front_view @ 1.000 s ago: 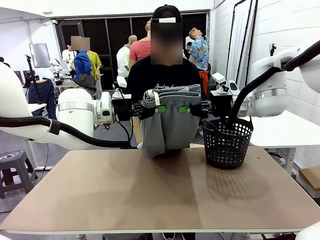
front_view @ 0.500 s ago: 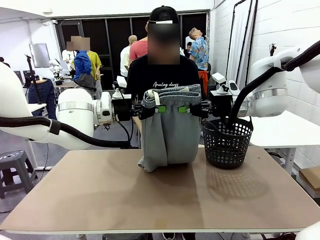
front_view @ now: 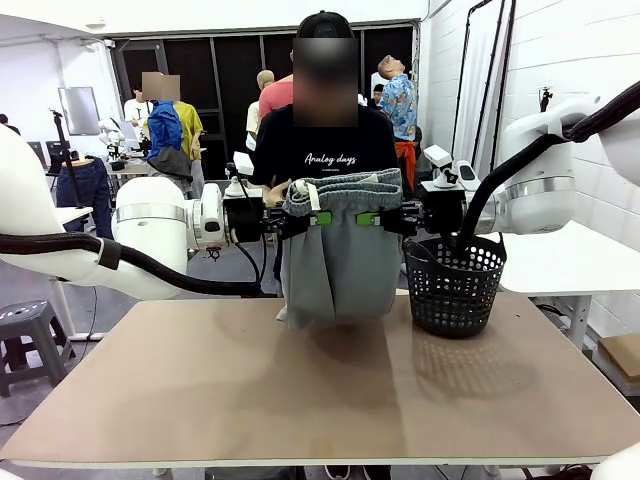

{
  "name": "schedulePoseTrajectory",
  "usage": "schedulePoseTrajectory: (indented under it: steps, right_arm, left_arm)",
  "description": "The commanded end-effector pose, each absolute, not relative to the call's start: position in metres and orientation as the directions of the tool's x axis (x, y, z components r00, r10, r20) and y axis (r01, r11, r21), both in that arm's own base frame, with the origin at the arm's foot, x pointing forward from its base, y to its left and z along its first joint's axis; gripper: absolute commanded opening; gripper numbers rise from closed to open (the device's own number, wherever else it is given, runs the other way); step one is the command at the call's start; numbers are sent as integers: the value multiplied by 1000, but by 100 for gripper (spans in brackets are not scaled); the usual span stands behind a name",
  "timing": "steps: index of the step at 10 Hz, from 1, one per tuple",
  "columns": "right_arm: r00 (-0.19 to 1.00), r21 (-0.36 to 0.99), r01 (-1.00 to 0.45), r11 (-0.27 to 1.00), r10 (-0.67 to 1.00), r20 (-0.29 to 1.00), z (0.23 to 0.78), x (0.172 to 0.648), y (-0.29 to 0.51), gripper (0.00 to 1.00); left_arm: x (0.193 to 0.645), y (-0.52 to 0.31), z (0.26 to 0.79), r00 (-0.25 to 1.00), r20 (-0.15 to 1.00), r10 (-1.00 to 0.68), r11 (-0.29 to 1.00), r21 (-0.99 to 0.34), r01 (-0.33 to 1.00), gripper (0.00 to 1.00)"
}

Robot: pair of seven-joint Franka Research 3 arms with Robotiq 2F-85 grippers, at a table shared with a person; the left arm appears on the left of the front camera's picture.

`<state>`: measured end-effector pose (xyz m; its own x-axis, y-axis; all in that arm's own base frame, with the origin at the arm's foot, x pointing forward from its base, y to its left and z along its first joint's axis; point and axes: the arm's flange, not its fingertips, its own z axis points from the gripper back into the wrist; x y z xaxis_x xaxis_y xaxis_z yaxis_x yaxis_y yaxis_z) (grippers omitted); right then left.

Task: Fold the training pants.
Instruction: Release the ends of the Training pants and then grab the overlapped ends.

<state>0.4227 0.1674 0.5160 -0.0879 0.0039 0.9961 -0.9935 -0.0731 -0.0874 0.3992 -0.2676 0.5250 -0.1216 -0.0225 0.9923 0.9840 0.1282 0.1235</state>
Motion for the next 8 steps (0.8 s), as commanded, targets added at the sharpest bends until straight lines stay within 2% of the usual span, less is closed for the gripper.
schedulePoseTrajectory:
  steps: [1,8]
  right_arm:
    - [-96,-98,-993,-68,-25,995,516,418,167,0]
    - [-96,-98,-993,-68,-25,995,516,418,167,0]
  left_arm:
    - [396,-268,528,-128,992,-24,131,130,983,0]
    - [396,-268,528,-128,992,-24,131,130,983,0]
